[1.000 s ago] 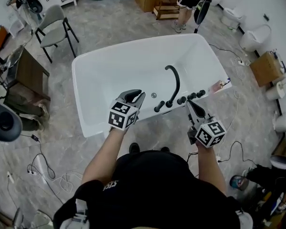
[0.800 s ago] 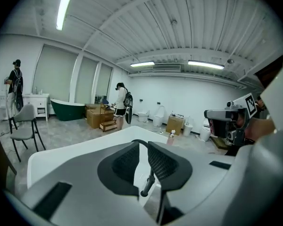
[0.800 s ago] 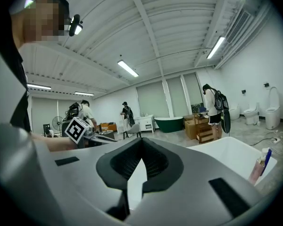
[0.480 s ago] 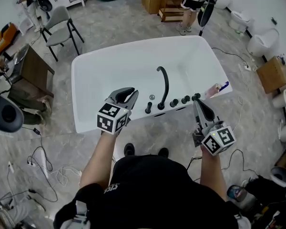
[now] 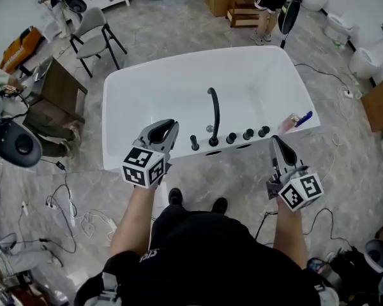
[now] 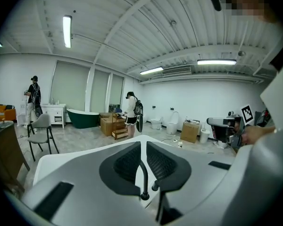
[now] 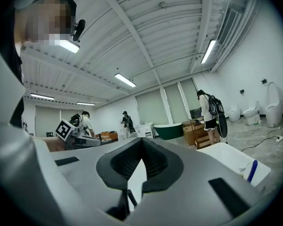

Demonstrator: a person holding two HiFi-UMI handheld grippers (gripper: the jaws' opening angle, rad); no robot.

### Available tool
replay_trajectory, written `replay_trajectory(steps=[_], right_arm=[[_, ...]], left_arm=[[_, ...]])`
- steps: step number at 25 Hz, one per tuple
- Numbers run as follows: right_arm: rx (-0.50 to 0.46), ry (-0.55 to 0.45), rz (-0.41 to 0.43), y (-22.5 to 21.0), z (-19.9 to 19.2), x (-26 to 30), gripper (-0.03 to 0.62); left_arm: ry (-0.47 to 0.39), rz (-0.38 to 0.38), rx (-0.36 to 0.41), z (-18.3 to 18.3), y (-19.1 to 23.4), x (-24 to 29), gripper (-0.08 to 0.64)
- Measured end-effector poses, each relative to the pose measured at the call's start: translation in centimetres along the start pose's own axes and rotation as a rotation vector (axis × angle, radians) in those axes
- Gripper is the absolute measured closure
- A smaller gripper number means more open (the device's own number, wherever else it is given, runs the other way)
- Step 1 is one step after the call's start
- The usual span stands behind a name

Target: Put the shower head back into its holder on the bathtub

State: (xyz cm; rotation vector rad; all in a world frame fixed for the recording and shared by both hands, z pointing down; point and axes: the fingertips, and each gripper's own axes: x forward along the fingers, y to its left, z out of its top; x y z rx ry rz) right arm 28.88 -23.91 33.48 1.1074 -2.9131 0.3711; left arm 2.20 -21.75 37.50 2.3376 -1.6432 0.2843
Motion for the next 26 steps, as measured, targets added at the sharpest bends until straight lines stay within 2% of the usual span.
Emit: replay_trajectory(steps=[6, 11, 20, 26], right_arm=[[-0.027, 0.015, -0.012, -0.6, 0.0, 2.5, 0.581], [-0.061, 0.000, 0.015, 1.7, 0.4, 4.8, 0.581], [-0.042, 0.017, -0.003, 4.6, -0.5, 6.5, 0.581], [-0.037, 0.005, 0.014, 6.1, -0.4, 7.8, 0.581]], left_arm=[[0.011, -0.004, 0.023, 0.2, 0.7, 1.2, 0.520], [-0.004, -0.021, 0.041, 1.0, 2.2, 1.4, 0.522], [-0.013, -0.053, 0.042, 0.9, 4.1, 0.6, 0.522], [-0.015, -0.066, 0.032, 0.5, 5.7, 0.3, 0.522]])
